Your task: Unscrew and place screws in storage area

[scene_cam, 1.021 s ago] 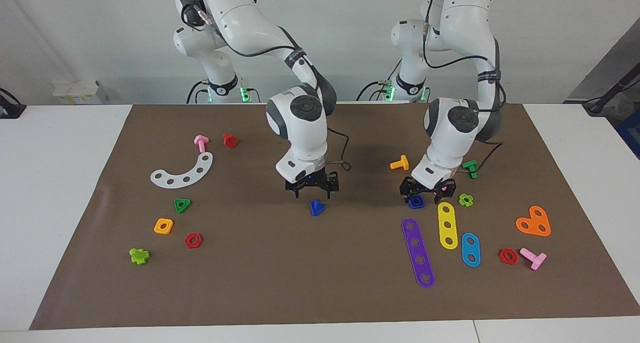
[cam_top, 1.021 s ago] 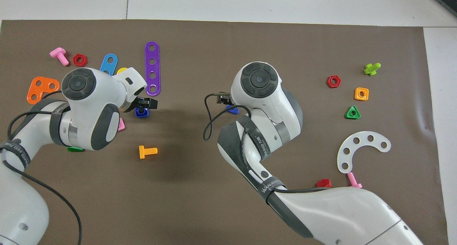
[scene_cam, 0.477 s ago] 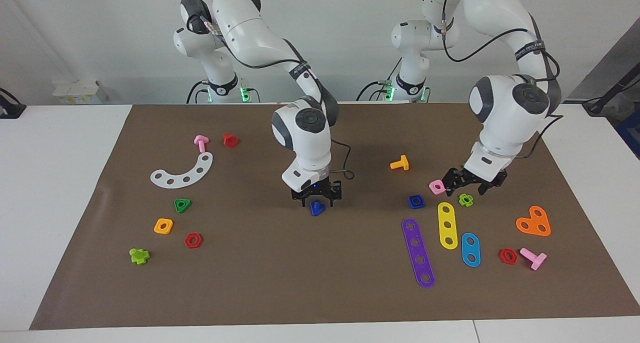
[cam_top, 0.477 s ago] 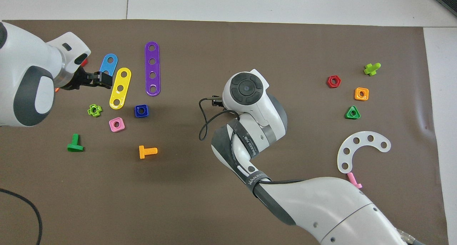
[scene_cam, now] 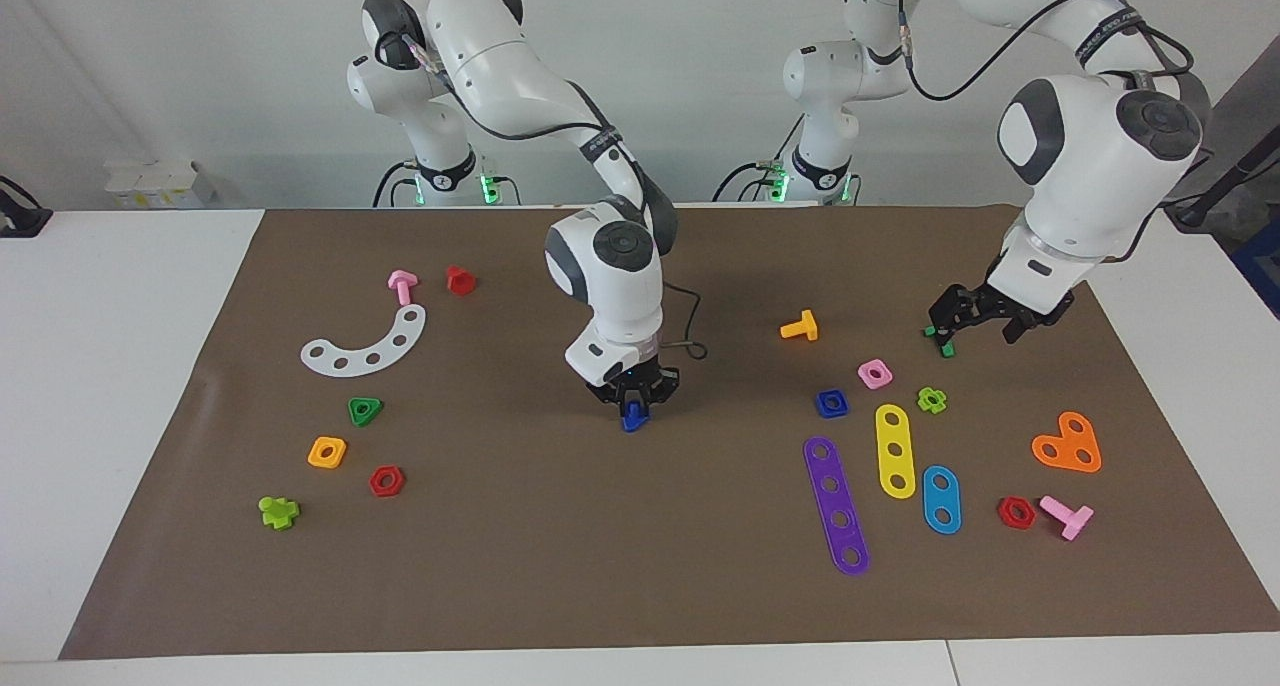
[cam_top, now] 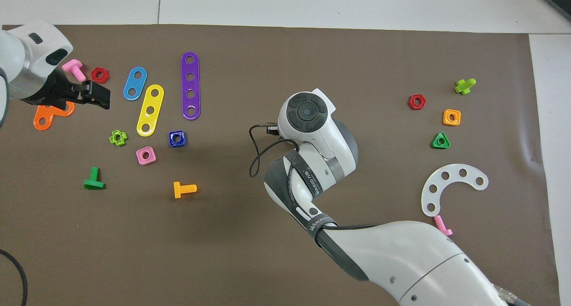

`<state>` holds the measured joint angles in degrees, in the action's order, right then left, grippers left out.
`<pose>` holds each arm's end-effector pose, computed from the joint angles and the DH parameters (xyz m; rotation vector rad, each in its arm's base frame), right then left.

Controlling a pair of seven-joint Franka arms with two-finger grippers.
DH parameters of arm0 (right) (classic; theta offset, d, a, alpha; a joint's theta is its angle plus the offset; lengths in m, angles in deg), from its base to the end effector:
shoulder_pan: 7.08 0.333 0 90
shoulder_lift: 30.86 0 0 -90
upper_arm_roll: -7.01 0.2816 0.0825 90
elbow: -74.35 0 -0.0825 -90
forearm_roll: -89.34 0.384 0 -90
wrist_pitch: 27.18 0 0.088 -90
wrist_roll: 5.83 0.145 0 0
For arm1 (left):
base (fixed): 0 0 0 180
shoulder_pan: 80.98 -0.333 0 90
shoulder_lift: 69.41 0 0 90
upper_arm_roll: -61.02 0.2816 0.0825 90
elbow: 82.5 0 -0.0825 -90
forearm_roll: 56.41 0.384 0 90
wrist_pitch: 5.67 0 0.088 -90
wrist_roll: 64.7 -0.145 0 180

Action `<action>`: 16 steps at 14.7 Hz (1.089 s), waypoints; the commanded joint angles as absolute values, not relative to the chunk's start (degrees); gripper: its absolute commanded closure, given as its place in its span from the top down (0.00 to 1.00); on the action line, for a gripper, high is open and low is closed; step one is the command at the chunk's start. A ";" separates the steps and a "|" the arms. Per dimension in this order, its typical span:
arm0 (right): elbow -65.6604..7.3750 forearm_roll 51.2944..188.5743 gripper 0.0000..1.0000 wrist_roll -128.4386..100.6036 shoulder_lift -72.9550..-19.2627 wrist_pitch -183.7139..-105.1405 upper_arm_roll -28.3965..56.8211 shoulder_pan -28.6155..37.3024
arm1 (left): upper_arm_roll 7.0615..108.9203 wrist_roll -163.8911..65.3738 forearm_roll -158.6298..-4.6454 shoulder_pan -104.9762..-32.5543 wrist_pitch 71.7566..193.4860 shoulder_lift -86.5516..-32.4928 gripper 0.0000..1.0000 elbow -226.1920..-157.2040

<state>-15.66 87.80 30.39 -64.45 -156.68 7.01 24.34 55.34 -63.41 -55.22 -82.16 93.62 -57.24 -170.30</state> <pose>0.5917 0.3597 0.2430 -3.0968 0.1049 -0.1513 0.6173 -0.0419 0.4602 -3.1401 0.0901 0.0170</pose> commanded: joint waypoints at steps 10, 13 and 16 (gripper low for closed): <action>-15.92 86.62 0.00 29.68 -63.99 -157.61 7.01 23.94 | 54.87 -64.26 -56.50 -81.69 86.16 -61.14 1.00 -168.18; -15.39 86.80 0.00 30.29 -62.68 -156.21 6.58 23.77 | 54.95 -64.26 -56.50 -81.69 87.58 -61.85 1.00 -169.77; -21.34 86.62 0.00 28.80 -53.57 -155.41 6.22 18.87 | 54.95 -64.35 -56.50 -81.69 87.49 -61.85 1.00 -169.78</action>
<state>-15.30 87.74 30.31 -61.48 -156.33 5.66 23.30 54.35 -63.49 -55.60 -82.04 85.89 -59.71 -167.08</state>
